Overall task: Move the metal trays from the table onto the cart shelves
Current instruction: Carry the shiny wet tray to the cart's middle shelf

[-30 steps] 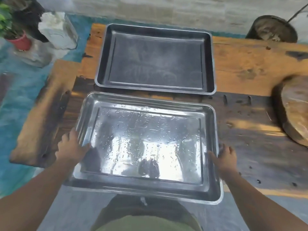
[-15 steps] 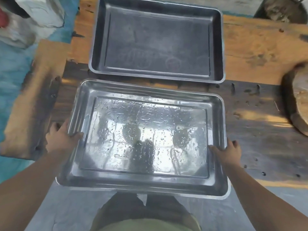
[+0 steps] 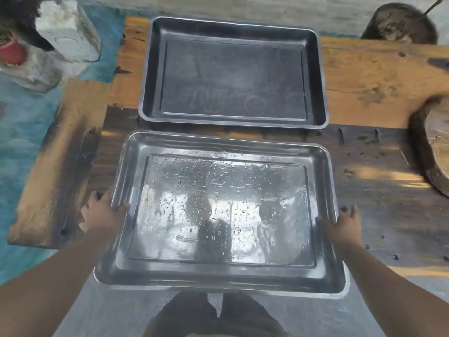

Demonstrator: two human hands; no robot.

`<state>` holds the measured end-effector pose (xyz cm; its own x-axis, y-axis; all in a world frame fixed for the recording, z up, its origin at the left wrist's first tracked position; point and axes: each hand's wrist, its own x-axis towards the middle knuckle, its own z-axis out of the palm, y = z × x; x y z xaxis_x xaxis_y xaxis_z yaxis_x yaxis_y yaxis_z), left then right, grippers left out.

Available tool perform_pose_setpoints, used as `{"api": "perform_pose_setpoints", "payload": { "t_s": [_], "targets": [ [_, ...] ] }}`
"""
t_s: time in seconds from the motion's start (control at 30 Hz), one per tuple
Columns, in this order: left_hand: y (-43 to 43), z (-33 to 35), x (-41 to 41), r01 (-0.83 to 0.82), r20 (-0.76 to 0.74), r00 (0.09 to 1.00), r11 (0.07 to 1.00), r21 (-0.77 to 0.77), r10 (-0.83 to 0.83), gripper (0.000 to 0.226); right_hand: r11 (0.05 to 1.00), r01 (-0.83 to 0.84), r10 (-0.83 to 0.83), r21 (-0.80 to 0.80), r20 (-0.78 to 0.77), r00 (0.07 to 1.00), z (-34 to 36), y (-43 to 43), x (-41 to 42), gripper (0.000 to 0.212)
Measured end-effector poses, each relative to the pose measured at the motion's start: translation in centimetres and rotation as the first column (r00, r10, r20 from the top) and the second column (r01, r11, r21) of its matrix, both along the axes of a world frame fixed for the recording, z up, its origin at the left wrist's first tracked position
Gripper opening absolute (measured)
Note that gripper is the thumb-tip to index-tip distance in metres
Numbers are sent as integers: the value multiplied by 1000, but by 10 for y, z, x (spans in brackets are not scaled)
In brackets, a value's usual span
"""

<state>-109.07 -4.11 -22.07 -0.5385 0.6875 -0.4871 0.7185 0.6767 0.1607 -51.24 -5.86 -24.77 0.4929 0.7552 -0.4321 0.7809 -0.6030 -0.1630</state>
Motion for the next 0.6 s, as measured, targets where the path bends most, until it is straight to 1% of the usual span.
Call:
{"api": "perform_pose_setpoints", "payload": {
  "t_s": [0.17,0.23,0.3,0.33,0.4,0.5,0.6],
  "targets": [
    [-2,25,-2,34,-37,999,999,-3,-34,67,1000,16,-16,8,-26,1000,30,6,-2,54],
    [2,39,-6,60,21,998,997,58,-62,65,1000,6,-5,20,-46,999,45,14,-1,54],
    [8,55,-12,115,96,987,985,126,-127,62,998,0,4,60,-68,998,62,25,1,55],
    [13,65,-14,137,110,982,978,154,-155,62,996,-4,11,87,-78,997,71,32,2,55],
    [24,87,-16,145,114,978,966,215,-173,64,990,-24,38,142,-95,995,90,48,2,52],
    [41,119,-19,144,69,982,934,327,-176,64,977,-37,64,210,-122,990,127,78,-2,48],
    [59,150,-25,103,80,986,907,409,-148,48,960,-51,91,275,-135,987,167,107,-6,42]
  ]
}}
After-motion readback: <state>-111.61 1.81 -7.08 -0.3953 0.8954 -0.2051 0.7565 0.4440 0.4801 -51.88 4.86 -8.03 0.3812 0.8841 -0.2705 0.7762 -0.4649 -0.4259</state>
